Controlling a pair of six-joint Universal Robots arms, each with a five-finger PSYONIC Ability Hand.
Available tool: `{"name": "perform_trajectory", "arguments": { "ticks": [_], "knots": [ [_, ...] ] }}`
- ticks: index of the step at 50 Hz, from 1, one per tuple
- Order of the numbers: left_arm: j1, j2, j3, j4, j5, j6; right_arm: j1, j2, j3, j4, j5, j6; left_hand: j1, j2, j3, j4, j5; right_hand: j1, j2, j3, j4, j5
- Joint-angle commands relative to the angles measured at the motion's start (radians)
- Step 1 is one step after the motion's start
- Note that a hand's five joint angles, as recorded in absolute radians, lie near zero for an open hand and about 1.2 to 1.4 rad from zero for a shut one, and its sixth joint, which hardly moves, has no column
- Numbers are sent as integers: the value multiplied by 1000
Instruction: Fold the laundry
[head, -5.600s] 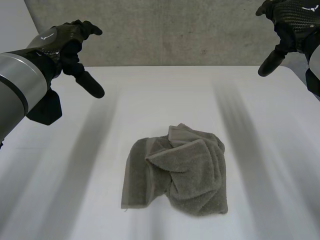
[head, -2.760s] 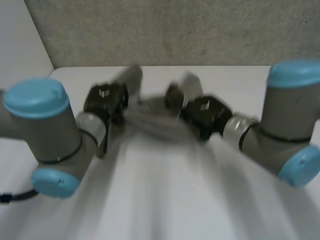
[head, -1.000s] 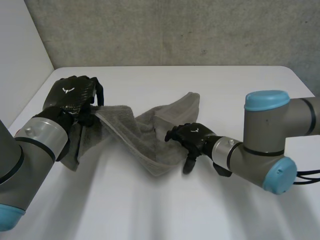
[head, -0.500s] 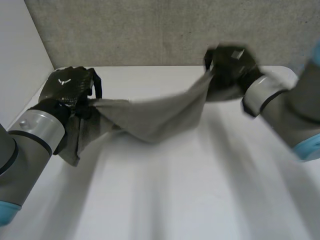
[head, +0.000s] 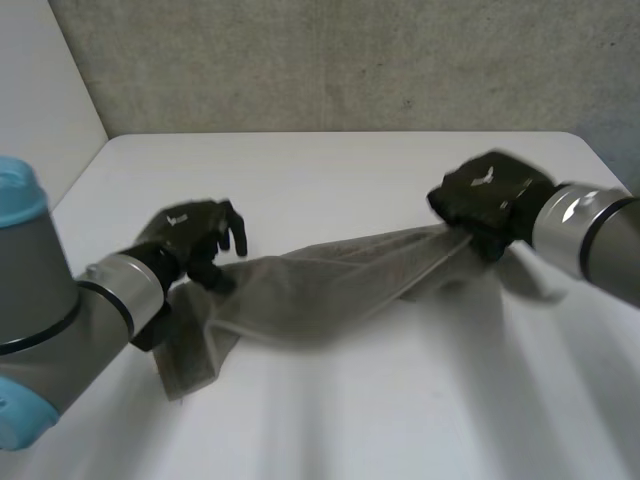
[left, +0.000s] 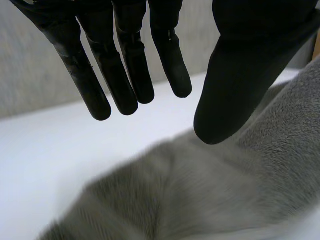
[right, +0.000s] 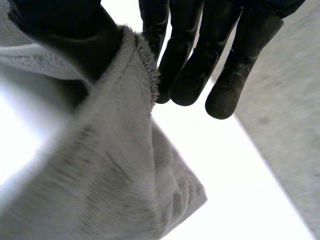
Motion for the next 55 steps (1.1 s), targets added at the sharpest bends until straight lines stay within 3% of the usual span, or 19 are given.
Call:
{"name": "perform_trajectory", "arguments": {
  "ticks": [1,5,8,10,11,12,18,26,40,48,55],
  "knots": [
    [16,-141,61,-11,-3,56,22,110,-7,-25,40,-1,105,107,106,107,106,66,61,55,63,57],
    [31,-170,105,-2,-7,77,22,172,-21,-92,47,7,76,78,77,78,77,66,61,55,63,57],
    [40,-169,123,-3,-10,75,21,187,-21,-135,69,16,-118,-116,-117,-116,-117,66,61,55,63,57],
    [31,-146,99,-11,-10,75,21,189,-21,-163,87,18,-495,-492,-494,-493,-493,66,61,55,63,57],
    [31,-146,98,-11,-10,75,21,189,-21,-163,87,18,-497,-494,-496,-495,-496,66,61,55,63,57],
    [24,-119,66,-17,-10,77,19,189,-19,-195,108,19,-638,-636,-638,-637,-637,66,61,55,63,57],
    [22,9,-107,3,-3,80,-20,195,-15,-315,173,22,-638,-636,-638,-637,-637,66,61,55,63,57],
    [-18,40,-219,85,-9,72,-62,225,-41,-336,173,82,-638,-635,-637,-636,-637,66,61,55,63,57],
    [-82,-66,-245,283,-6,81,-62,225,-22,-332,168,96,-626,-624,-625,-624,-625,66,61,55,63,57],
    [-131,-117,-248,285,-16,90,-57,228,-21,-332,167,96,-605,-603,-605,-603,-604,66,61,55,63,57],
    [-119,-92,-267,270,-22,93,-57,228,-21,-332,167,96,-576,-574,-575,-574,-575,66,61,55,63,57]
  ]
}}
